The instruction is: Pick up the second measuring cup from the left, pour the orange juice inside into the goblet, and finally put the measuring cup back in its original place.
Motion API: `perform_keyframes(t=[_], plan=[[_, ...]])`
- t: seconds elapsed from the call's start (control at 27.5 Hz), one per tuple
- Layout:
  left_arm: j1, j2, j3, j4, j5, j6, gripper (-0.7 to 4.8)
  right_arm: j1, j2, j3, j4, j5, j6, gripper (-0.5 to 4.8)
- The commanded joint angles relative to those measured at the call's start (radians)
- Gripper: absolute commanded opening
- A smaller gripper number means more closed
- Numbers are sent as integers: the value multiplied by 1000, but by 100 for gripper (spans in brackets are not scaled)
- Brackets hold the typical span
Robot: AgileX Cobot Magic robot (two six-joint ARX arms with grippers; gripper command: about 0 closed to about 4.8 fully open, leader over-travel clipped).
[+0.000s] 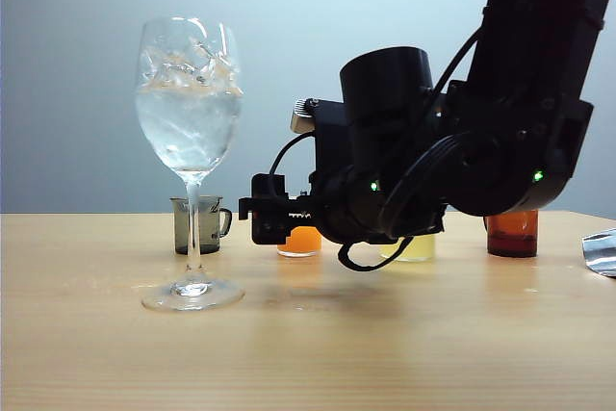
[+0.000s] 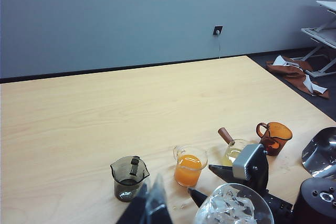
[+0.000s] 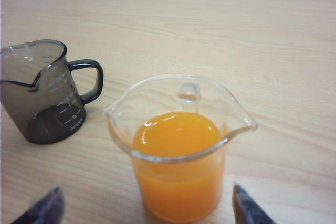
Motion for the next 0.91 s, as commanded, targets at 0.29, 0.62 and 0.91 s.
perform_keyframes(t=[0.29, 0.62, 0.91], plan=[[0, -2, 6, 7, 7, 0, -6, -2, 30, 63, -47, 2, 11, 386], [0, -2, 6, 6, 14, 0, -6, -3, 71, 93, -51, 3, 37, 386], [0, -2, 6, 6, 14, 0, -6, -4, 71, 104, -58, 47, 38, 386]])
